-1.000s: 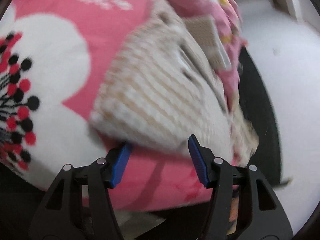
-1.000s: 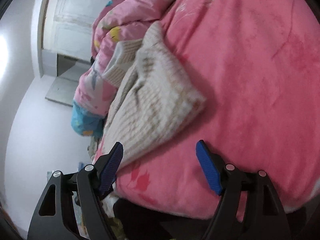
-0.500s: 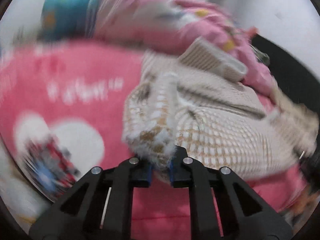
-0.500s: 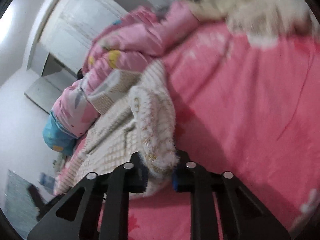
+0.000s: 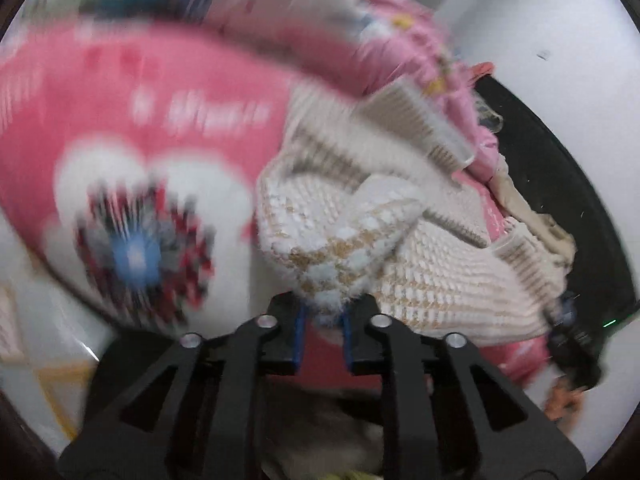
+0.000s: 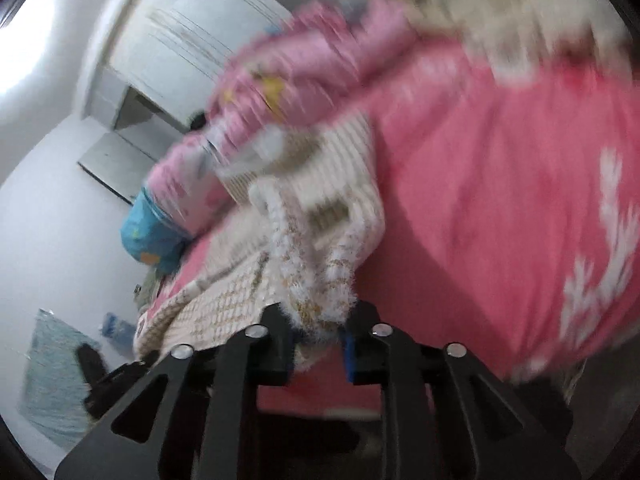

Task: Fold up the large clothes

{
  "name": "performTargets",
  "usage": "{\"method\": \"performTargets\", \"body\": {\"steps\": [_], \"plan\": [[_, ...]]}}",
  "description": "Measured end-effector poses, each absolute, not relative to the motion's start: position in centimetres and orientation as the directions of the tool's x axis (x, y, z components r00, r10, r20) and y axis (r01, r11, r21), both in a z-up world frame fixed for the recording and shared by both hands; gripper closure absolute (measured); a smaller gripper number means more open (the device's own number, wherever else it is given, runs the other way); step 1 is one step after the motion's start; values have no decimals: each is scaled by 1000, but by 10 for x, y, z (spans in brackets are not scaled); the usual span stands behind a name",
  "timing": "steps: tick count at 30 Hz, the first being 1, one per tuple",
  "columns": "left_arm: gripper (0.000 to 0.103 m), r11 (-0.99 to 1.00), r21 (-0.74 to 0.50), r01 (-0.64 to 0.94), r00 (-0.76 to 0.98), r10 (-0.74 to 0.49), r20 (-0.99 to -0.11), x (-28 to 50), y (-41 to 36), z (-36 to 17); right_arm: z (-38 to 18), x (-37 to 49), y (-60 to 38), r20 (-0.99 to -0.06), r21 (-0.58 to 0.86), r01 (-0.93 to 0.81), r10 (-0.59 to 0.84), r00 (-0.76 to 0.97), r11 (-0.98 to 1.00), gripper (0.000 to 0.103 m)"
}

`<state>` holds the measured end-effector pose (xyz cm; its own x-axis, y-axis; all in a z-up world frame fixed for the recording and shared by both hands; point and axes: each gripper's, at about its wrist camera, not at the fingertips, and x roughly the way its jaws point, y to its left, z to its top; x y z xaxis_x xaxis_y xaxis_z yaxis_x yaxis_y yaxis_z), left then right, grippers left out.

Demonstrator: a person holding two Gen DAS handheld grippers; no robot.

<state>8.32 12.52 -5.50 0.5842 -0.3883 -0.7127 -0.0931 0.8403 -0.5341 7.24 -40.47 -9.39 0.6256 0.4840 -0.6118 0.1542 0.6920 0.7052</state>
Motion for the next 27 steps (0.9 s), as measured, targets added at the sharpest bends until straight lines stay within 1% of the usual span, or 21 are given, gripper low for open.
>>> {"method": "performTargets", "body": {"steps": [2, 3, 4, 5, 6, 8, 10, 12, 14, 15, 16, 18, 20, 21, 22, 23, 24, 25, 26, 27], "plan": [[72, 777, -592, -214, 500, -433, -750, 89, 144, -93, -122, 76, -419, -693, 689, 289, 487, 531, 665, 64], [65, 738, -624, -257, 494, -455, -741, 88, 153, -103, -125, 73, -425, -680, 707, 295, 502, 534, 643, 64], [60, 702, -657, -274, 507, -475, -719, 85, 162, -107, -122, 68, -429, -655, 729, 281, 518, 550, 624, 63], [60, 687, -678, -260, 528, -487, -696, 81, 168, -104, -115, 63, -433, -654, 722, 271, 501, 567, 636, 57], [59, 691, -679, -249, 541, -482, -689, 78, 170, -100, -100, 56, -435, -679, 673, 268, 431, 595, 690, 51], [56, 726, -649, -226, 580, -436, -689, 74, 171, -86, -74, 49, -433, -714, 559, 261, 297, 635, 787, 42], [55, 791, -577, -203, 624, -350, -699, 75, 168, -70, -58, 54, -423, -719, 496, 227, 249, 649, 838, 41], [55, 829, -538, -155, 652, -323, -686, 80, 158, -56, -50, 67, -408, -717, 455, 173, 244, 653, 874, 41], [52, 863, -497, -90, 666, -319, -674, 93, 143, -44, -49, 87, -391, -733, 397, 133, 227, 641, 908, 41], [49, 883, -465, -65, 663, -310, -682, 100, 137, -41, -50, 101, -382, -746, 358, 118, 208, 632, 926, 41], [48, 904, -425, -47, 657, -293, -695, 107, 129, -39, -51, 110, -372, -754, 319, 97, 190, 629, 943, 41], [48, 958, -286, -12, 638, -213, -740, 127, 102, -41, -56, 133, -354, -762, 248, 62, 155, 629, 967, 41], [48, 988, -153, 23, 629, -133, -766, 146, 78, -47, -64, 153, -342, -774, 180, 51, 110, 624, 982, 41], [48, 991, -124, 41, 633, -122, -765, 152, 71, -49, -68, 162, -338, -776, 147, 48, 85, 625, 988, 48], [52, 994, -91, 56, 640, -105, -761, 162, 64, -52, -70, 167, -336, -780, 134, 46, 76, 622, 990, 57], [59, 996, -71, 58, 649, -91, -756, 169, 60, -52, -71, 173, -335, -780, 145, 43, 87, 620, 988, 77], [80, 997, -59, 59, 653, -83, -753, 174, 60, -54, -69, 174, -336, -771, 167, 39, 106, 627, 985, 86], [90, 997, -54, 50, 648, -74, -758, 179, 63, -54, -66, 174, -336, -758, 187, 35, 122, 641, 982, 89], [93, 996, -79, 37, 652, -84, -754, 182, 69, -52, -61, 172, -337, -741, 203, 29, 134, 658, 979, 91], [94, 989, -145, 26, 666, -125, -735, 181, 79, -48, -54, 169, -339, -716, 223, 21, 149, 682, 975, 92]]}}
